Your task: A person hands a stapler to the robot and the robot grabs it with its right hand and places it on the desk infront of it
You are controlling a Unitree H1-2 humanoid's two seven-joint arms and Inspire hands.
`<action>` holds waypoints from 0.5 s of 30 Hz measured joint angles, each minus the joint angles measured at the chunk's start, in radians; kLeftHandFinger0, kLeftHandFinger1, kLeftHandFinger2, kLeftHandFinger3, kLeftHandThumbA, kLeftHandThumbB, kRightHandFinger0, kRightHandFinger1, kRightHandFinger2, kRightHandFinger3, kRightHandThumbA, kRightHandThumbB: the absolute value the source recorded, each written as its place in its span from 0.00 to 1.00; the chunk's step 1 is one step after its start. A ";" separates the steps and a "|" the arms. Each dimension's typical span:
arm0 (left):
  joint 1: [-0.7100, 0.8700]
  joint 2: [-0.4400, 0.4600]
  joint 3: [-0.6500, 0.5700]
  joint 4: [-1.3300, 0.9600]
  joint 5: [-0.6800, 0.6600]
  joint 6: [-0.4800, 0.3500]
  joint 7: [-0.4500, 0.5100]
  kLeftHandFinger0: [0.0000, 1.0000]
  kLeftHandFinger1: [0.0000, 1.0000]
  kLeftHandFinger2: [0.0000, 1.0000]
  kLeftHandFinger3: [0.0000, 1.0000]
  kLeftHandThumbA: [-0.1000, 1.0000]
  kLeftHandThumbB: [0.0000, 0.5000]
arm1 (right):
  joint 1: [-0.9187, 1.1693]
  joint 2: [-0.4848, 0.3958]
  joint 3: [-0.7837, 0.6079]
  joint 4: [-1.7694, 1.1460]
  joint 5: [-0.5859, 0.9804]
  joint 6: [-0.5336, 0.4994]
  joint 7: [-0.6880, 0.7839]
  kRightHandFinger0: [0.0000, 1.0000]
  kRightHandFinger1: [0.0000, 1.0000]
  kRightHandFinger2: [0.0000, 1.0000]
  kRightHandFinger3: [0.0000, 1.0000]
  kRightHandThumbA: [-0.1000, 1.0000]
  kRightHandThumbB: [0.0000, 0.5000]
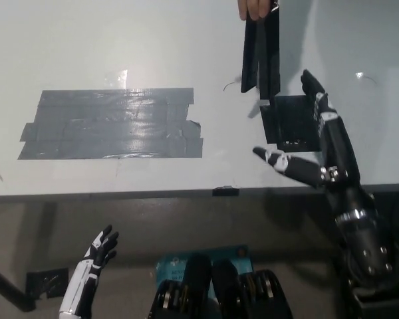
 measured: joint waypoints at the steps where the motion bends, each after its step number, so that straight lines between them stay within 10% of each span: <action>1: 0.000 0.000 0.000 0.000 0.000 0.000 0.000 1.00 1.00 1.00 1.00 1.00 1.00 | -0.018 0.002 -0.009 0.032 0.002 0.000 -0.004 1.00 1.00 1.00 1.00 1.00 0.57; 15: -0.004 0.000 0.001 0.000 0.000 0.000 0.000 1.00 1.00 1.00 1.00 1.00 1.00 | -0.215 0.009 -0.130 0.309 0.059 0.017 -0.051 1.00 1.00 1.00 1.00 1.00 0.64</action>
